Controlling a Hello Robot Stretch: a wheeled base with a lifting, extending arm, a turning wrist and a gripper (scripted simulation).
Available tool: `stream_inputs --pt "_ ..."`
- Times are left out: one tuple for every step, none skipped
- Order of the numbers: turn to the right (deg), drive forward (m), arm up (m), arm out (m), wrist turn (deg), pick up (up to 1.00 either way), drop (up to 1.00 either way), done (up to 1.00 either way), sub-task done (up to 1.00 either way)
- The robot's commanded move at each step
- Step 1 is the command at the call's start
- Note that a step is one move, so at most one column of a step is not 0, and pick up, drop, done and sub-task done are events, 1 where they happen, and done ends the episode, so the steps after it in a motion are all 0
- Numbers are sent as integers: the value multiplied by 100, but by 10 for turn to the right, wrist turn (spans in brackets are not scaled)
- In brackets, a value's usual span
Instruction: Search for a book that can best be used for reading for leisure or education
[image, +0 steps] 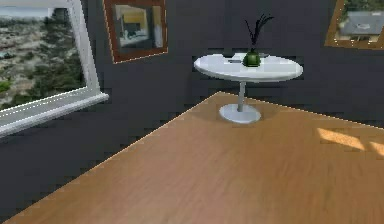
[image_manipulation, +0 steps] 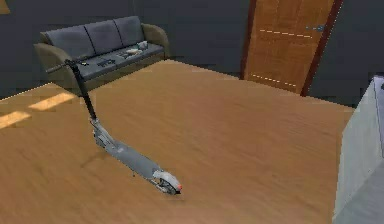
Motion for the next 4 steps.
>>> stream_inputs --pt "0 20 0 0 0 0 0 0 0" --pt "330 0 0 0 0 0 0 0 0" --pt "0 100 0 0 0 0 0 0 0" --pt "0 45 0 0 0 0 0 0 0"
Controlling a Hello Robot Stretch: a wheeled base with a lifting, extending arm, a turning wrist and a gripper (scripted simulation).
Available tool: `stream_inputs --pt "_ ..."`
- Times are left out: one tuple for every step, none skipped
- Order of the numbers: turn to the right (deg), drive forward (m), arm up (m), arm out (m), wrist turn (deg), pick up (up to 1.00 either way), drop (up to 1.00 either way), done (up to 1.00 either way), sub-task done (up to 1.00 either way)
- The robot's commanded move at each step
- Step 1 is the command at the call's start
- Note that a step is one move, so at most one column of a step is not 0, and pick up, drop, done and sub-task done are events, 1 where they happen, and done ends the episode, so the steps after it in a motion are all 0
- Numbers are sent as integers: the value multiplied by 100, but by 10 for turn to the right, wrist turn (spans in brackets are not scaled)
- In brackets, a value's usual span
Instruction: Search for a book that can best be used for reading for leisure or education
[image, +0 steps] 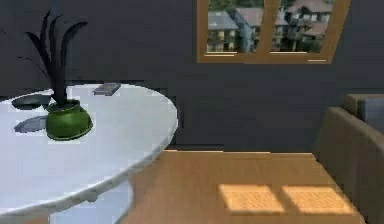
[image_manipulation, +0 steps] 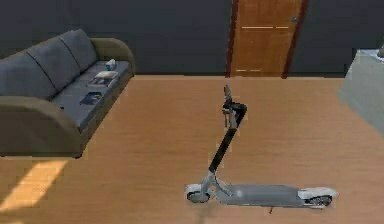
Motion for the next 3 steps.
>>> stream_inputs --pt "450 0 0 0 0 0 0 0 0" --pt "60 0 0 0 0 0 0 0 0" --pt "0 75 0 0 0 0 0 0 0"
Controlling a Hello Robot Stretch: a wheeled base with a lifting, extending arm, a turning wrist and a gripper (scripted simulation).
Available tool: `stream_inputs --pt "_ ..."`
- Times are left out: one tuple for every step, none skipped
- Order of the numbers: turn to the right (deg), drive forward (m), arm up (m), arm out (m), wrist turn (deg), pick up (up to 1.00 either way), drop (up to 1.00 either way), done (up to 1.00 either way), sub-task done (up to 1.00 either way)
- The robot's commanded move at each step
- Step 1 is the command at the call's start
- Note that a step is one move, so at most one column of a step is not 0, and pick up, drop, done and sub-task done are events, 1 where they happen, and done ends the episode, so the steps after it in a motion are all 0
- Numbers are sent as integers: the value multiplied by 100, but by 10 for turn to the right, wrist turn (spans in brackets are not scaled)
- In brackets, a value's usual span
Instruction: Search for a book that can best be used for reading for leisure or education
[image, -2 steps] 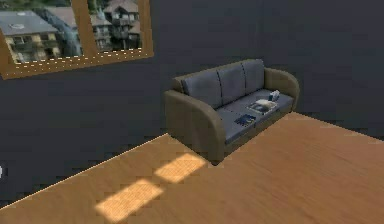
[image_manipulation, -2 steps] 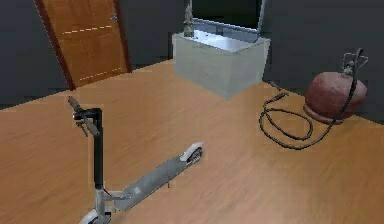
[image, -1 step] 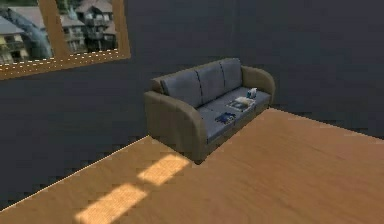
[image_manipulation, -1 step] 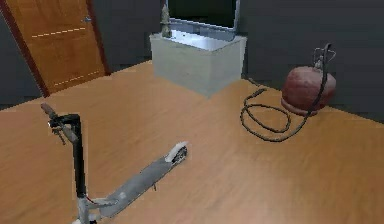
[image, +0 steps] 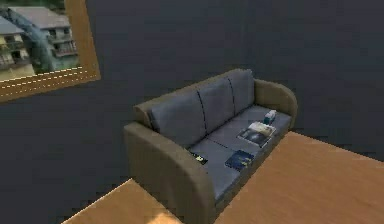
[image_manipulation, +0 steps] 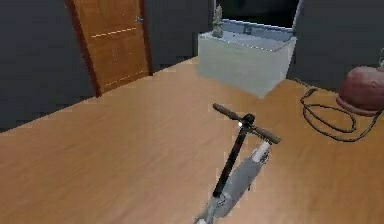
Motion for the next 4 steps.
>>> stream_inputs --pt "450 0 0 0 0 0 0 0 0" --pt "30 0 0 0 0 0 0 0 0" --pt "0 5 0 0 0 0 0 0 0" --pt "0 100 0 0 0 0 0 0 0"
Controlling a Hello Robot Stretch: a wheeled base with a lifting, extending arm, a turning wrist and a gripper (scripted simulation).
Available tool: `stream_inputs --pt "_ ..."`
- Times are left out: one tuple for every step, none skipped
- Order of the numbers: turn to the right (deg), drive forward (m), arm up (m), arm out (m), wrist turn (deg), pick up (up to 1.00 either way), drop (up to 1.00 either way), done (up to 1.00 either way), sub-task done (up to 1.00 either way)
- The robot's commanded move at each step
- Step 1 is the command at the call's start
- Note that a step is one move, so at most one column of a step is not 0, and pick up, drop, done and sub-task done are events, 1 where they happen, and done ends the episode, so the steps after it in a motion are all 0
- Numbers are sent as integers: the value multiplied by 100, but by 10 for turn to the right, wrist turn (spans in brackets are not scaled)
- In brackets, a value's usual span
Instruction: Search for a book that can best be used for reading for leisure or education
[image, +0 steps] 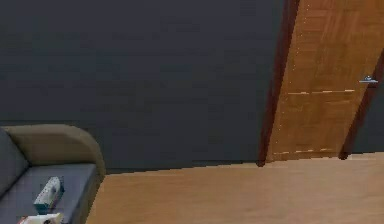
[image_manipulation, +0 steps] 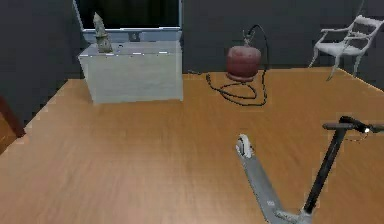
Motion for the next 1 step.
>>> stream_inputs --pt "210 0 0 0 0 0 0 0 0"
